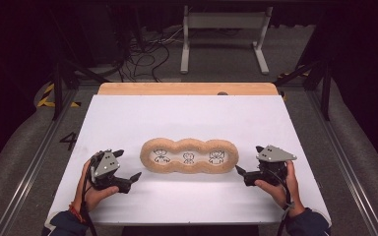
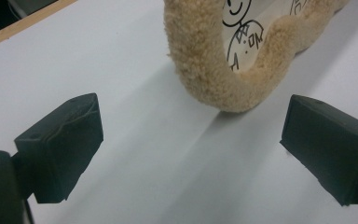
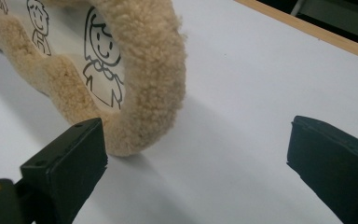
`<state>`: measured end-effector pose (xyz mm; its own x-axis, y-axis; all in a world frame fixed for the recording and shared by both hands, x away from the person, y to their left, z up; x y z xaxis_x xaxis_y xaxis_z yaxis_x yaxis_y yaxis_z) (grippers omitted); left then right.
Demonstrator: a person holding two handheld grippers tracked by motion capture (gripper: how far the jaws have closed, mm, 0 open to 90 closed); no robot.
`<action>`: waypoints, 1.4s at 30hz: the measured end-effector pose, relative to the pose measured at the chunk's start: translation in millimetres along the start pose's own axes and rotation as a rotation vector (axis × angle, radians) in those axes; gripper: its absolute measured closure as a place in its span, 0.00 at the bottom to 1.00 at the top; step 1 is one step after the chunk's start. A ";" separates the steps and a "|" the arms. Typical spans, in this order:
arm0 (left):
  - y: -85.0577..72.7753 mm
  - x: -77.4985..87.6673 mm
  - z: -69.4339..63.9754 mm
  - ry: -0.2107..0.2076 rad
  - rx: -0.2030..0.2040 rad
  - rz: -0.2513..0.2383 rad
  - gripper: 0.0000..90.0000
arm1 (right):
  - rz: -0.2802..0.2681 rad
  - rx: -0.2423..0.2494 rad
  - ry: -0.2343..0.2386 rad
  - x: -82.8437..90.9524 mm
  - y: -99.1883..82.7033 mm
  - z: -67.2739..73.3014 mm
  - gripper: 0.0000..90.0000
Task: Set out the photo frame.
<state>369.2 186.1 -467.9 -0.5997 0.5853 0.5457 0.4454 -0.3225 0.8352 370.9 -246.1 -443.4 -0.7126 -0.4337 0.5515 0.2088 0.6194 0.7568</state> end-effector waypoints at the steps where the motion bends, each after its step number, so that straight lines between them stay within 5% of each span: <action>1: -1.6 0.9 0.6 0.003 -0.001 0.001 0.07 | 0.002 0.006 -0.004 0.8 -1.3 -0.5 0.05; 14: -21.5 14.1 12.5 0.030 0.010 0.018 0.06 | 0.042 0.011 -0.038 7.7 -18.4 -4.6 0.06; 30: -36.7 24.0 25.0 0.043 0.038 0.016 0.06 | 0.036 -0.041 -0.077 21.9 -45.5 -10.5 0.06; 42: -53.1 45.9 42.4 0.041 0.117 -0.038 0.06 | 0.010 -0.087 -0.093 34.8 -65.4 -12.9 0.06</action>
<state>346.2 261.6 -490.1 -0.6433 0.5636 0.5182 0.4948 -0.2104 0.8432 341.0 -310.2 -469.2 -0.7684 -0.3626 0.5274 0.2709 0.5624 0.7813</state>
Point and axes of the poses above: each handheld gripper's, and its own axes: x roughly backward along the jaws, y roughly out of its top, z roughly to its left, the point moved 5 cm from there along -x, roughly forward along the jaws, and after that the axes turned 14 degrees about x, right-handed, at the moved point
